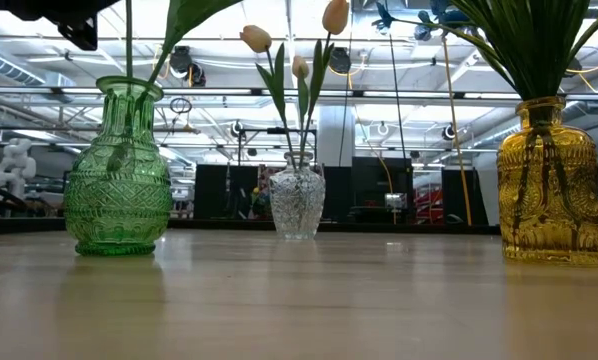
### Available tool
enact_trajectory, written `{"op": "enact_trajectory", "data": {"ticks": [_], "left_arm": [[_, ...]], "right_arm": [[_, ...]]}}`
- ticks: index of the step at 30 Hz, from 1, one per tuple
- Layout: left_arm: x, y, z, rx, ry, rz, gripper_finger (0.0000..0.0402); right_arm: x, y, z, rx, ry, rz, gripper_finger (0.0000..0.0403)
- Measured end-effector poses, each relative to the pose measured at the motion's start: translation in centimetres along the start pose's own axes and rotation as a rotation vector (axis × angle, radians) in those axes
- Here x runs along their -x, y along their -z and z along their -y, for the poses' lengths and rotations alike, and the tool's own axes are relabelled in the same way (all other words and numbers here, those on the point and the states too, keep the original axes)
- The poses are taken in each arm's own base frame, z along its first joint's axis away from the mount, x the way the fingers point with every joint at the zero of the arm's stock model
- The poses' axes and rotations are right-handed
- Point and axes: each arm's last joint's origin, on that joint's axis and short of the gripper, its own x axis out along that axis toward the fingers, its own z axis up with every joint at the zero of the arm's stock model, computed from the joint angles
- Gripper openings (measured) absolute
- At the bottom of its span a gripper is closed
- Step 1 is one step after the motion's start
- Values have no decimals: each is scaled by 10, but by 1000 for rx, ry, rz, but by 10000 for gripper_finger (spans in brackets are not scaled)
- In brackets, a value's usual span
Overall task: Sort flowers into vase by color
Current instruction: Put the red flower into the green vase
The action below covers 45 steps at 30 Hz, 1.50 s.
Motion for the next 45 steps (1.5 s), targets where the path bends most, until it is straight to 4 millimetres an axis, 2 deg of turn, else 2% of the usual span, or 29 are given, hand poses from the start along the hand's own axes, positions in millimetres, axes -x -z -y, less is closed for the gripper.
{"op": "enact_trajectory", "data": {"ticks": [7, 12, 17, 24, 27, 36, 45], "left_arm": [[3, 2, 2, 8, -21, -24, 135], [11, 1, 7, 11, -29, -30, 154], [14, 1, 7, 59, -112, -43, 173], [15, 6, 8, 84, -114, -76, 262], [18, 2, 10, 98, -94, -68, 284], [37, -20, 18, 183, -29, -25, 290], [60, -36, 18, 161, 28, 2, 290]], "right_arm": [[0, 0, 0, -1, 0, 0, 270], [0, 1, 0, 6, -2, -7, 270], [0, 2, 0, 5, -3, -14, 270], [0, 2, 0, 3, -3, -14, 270], [0, 2, 0, 0, -3, -14, 270], [0, 2, 0, 0, -3, -14, 270], [0, 1, 1, 1, -1, -6, 270]]}}
